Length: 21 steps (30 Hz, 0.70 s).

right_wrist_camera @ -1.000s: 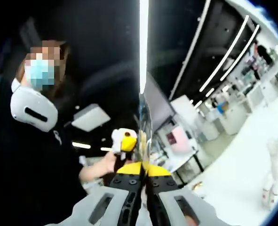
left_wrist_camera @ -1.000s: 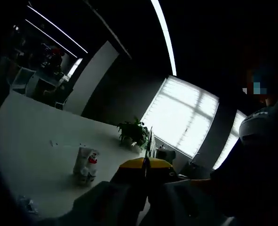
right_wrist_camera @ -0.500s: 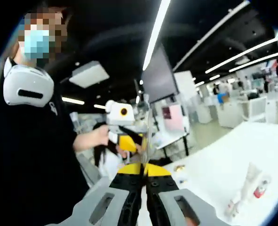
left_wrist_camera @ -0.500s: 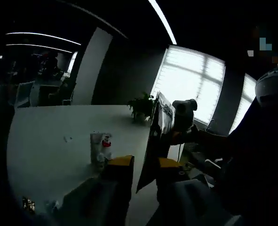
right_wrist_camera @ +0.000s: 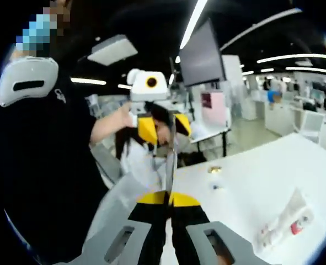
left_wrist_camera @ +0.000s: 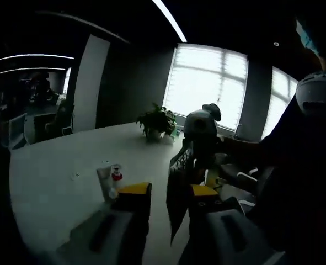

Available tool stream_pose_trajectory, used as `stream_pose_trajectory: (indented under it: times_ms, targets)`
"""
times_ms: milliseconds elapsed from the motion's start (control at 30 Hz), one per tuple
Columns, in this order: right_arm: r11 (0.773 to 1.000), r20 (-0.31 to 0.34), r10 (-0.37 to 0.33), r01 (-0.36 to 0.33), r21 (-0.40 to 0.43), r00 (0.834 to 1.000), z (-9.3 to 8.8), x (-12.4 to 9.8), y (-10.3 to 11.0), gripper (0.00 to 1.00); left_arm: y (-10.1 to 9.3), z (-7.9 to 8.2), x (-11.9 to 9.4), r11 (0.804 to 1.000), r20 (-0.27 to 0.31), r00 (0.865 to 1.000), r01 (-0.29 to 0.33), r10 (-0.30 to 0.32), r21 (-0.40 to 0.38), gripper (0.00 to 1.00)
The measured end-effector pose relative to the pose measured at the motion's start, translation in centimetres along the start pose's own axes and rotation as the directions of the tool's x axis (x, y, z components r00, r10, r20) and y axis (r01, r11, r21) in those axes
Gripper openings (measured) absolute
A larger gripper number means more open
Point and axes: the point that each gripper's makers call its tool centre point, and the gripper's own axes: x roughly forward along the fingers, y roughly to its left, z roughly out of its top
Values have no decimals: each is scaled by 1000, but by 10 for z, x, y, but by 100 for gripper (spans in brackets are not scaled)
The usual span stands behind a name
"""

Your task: Arrange the skincare products in the storage area until every visible bottle or jar stands upright without overlapping.

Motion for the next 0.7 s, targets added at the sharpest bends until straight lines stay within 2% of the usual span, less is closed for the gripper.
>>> stream_pose_trajectory:
  times_ms: [200,367,433,600,667,700]
  targets:
    - [1000,-27,17,-17,-3,999,-5,7,5,0,-6,3,-2,999,3,1000,30,-30,-12,19]
    - [1000,-31,22,-22,-7,999,-6,9,9,0,-10,0,-3,1000,-21,999,27,-27,11,12]
    - [1000,-37,20,-20,-9,999,-7,9,9,0,-10,-1,-3,1000,-27,999,20,-20,17,12]
    - [1000,-43,14,-14,1,999,-10,7,11,0,-13,-2,-2,1000,-14,1000,20,-19,24,8]
    - [1000,-42,9,-8,5,999,-12,6,11,0,-16,-3,-1,999,-6,999,31,-31,-25,7]
    - [1000,-42,7,-6,10,999,-12,6,11,0,-16,-3,-1,999,-7,1000,30,-30,-23,7]
